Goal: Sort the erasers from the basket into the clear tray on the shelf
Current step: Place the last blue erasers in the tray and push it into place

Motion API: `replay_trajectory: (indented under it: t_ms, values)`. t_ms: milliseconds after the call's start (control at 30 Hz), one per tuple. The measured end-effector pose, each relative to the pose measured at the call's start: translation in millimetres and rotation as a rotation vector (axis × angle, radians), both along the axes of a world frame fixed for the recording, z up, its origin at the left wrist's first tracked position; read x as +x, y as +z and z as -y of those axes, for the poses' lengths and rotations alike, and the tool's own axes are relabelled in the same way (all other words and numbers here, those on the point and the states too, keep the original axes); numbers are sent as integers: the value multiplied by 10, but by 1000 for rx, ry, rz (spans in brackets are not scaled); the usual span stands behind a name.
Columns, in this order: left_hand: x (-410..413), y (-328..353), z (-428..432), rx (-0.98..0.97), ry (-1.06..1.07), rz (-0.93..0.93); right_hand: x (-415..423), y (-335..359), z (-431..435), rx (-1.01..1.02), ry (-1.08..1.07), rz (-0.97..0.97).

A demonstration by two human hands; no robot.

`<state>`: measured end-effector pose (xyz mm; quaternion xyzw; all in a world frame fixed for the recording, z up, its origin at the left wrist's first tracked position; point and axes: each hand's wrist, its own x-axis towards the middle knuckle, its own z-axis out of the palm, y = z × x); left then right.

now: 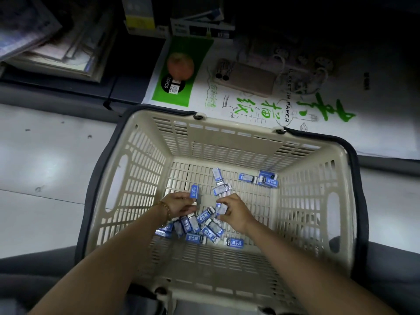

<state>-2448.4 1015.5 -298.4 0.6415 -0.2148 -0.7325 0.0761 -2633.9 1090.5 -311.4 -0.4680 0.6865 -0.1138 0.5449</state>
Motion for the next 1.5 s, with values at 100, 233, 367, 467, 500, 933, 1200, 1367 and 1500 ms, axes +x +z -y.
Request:
replay_trajectory:
  t_ms: [100,233,367,467,500,933,1200,1367,1500]
  values:
    - [-5,31,3,22,-31,-13,16,0,-17,1,19,4]
    - [-26,33,8,1,-92,-43,16,22,-45,94,39,63]
    - [-45,235,133,-36,-261,-42,-73,154,-34,103,-18,17]
    - [-78,659,375,-129,-453,-11,-262,466,199,92,-82,-22]
    - [-103,863,465,-158,-499,-10,-345,648,318,68,-99,-24]
    - [-327,3376,666,-572,-267,-359,-433,3782,699,-290,-108,651]
    - [-501,3523,434,-675,-443,-462,-405,3956,672,-474,-233,468]
    - [-426,3455,466,-741,-429,-341,-364,3866,669,-422,-244,439]
    - [-367,3453,572,-845,-320,-215,-371,3843,682,-361,-282,508]
